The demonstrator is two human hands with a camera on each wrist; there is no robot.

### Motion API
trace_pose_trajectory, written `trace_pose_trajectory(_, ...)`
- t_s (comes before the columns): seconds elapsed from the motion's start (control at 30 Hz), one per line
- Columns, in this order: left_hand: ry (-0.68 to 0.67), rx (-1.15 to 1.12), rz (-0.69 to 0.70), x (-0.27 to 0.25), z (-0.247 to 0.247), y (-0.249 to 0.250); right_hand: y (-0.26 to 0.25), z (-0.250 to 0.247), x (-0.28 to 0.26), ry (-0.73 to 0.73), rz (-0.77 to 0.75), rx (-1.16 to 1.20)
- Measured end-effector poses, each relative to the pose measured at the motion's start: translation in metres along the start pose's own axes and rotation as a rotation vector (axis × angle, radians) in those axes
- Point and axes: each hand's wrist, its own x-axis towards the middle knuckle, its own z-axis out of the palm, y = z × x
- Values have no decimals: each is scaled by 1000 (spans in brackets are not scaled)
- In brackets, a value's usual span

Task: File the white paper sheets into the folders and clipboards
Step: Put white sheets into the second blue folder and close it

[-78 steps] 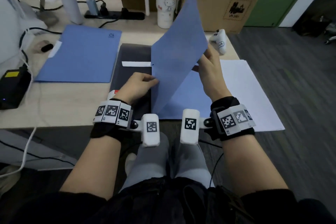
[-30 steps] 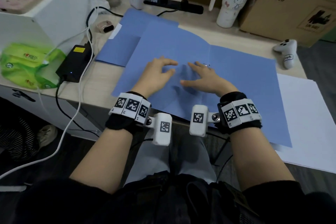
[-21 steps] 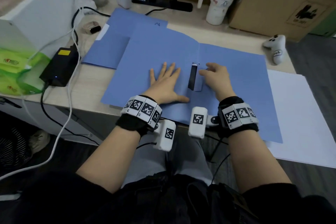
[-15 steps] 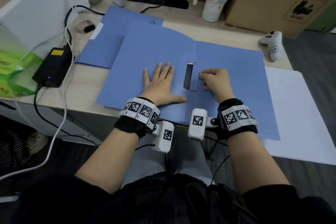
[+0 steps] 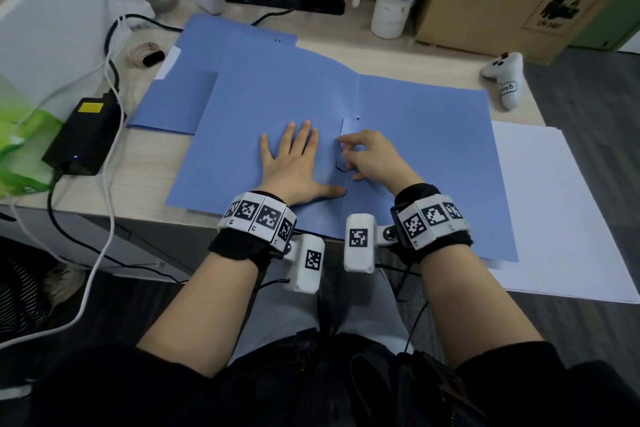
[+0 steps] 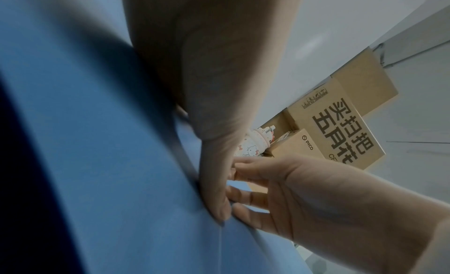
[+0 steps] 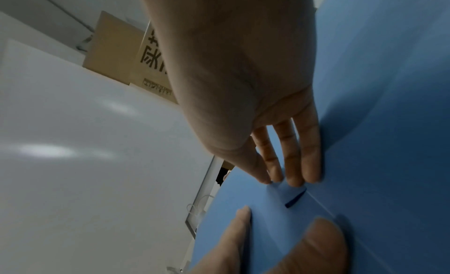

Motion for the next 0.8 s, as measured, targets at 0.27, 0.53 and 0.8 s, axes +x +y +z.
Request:
trace_pose_trajectory(0.27,-9,-69,-53,-3,-12,13,-2,-11,-17,-55,-94,-12)
trace_pose_trajectory(0.53,120,-176,89,-11,-17,62,16,-61,-59,111,-156,230)
trace_pose_trajectory(0.8,37,-406,363,-2,6,141,73,-118,-89,648,-24,201)
